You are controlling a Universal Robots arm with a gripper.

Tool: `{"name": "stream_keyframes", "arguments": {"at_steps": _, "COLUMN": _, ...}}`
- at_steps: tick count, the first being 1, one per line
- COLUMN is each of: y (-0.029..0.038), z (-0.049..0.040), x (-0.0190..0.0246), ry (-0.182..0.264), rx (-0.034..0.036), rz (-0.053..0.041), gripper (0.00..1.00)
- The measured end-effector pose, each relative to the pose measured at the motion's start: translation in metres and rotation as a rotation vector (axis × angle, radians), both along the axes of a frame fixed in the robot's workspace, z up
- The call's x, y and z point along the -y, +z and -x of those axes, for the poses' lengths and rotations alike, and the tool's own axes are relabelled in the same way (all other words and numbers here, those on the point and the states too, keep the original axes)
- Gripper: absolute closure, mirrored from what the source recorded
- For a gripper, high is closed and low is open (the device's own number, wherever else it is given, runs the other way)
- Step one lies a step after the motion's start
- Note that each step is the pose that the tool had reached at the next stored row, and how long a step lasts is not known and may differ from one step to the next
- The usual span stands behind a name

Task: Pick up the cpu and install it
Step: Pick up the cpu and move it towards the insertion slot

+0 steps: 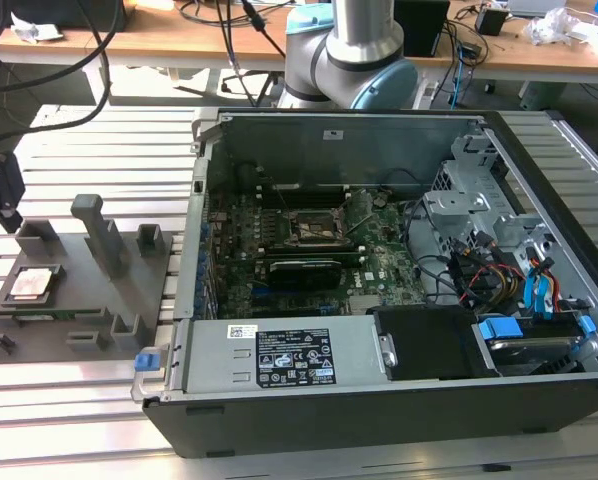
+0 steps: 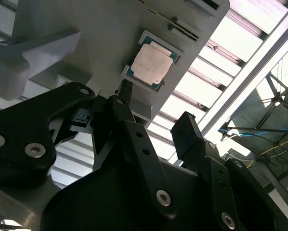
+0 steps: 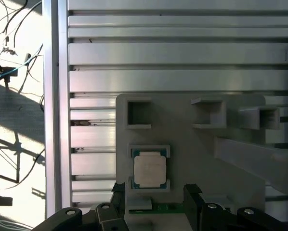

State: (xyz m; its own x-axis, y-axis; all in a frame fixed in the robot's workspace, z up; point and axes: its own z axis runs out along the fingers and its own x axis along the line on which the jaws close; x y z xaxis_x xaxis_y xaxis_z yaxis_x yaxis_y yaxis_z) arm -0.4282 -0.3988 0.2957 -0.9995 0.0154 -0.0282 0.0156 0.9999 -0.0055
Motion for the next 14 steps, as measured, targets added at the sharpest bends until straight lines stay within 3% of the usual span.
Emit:
{"name": "stream_keyframes", "arguments": {"at_steps": 8, "y": -0.006, "z": 0.0, "x": 0.0, "ry": 0.0, "rx": 0.0, "rz": 0.0, "gripper": 0.4}}
{"name": "stream_keyframes", "arguments": {"at_steps": 11, "y": -0.0162, "z": 0.0, "x": 0.0, "ry": 0.0, "rx": 0.0, "rz": 0.0, "gripper": 0.4}}
{"name": "stream_keyframes", "arguments": {"at_steps": 14, "y": -0.0185, "z": 0.0, "x": 0.0, "ry": 0.0, "rx": 0.0, "rz": 0.0, "gripper": 0.4}}
